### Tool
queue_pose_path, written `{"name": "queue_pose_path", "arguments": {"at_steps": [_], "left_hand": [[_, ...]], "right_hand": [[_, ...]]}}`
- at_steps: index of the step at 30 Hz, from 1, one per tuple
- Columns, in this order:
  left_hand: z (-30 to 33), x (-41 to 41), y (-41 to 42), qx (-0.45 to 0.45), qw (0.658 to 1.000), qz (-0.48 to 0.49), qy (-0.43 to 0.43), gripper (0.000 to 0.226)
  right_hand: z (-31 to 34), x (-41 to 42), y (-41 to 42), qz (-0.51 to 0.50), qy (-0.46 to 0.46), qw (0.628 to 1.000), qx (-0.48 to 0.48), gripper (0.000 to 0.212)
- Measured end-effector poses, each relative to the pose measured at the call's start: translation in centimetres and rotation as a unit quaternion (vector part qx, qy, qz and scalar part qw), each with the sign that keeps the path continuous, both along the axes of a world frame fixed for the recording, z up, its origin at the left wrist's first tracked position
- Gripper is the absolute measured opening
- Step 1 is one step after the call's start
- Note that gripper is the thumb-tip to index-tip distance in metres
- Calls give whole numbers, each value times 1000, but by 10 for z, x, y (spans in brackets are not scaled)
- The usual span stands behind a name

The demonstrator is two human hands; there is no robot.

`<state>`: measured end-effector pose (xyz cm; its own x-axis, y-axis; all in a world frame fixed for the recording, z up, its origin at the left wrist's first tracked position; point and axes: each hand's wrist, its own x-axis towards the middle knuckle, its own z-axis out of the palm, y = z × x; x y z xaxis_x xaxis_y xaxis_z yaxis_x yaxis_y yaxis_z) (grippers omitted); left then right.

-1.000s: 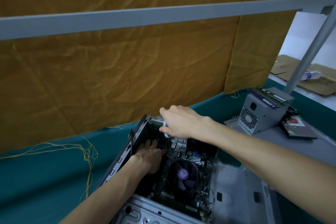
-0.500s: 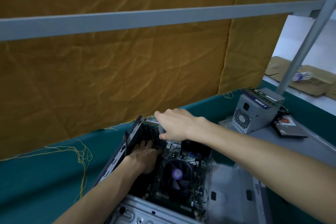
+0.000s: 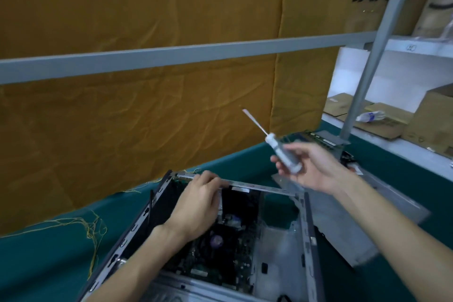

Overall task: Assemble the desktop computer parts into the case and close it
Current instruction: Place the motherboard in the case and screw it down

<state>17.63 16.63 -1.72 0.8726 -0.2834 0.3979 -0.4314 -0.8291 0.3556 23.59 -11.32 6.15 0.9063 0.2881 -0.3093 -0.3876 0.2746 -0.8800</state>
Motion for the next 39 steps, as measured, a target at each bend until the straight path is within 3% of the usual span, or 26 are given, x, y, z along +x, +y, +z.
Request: {"name": "queue_pose_path", "arguments": {"at_steps": [3,6,8,12,15,18,29,33,39], "left_hand": [[-7,14,-34,3,1000,2,-13,33],[-19,30,-58,65,998,14,11,36],[-24,35,-65,83,996,30,7,35],[-31,37,-66,69,996,45,-20,42],[-31,37,-67,50,998,45,-15,44],[-29,36,-69,49,998,45,-9,45],[-29,37,-67,36,998,46,-8,39],[-30,36,-67,36,998,46,-8,39],[-27,35,-67,32,999,41,-4,39]], "right_hand": [[-27,-7,-25,45,24,998,-29,29],[-37,5,-40,8,-4,999,-53,17],[-40,23,-48,-29,-61,987,-149,11],[-76,61,-50,-44,-128,908,-397,13],[-121,79,-45,-25,-177,844,-505,6],[-151,92,-43,-32,-196,807,-556,6],[-179,116,-32,-52,-186,736,-649,14],[-177,116,-30,-48,-166,741,-649,10],[-127,97,-17,-125,-200,867,-439,14]]}}
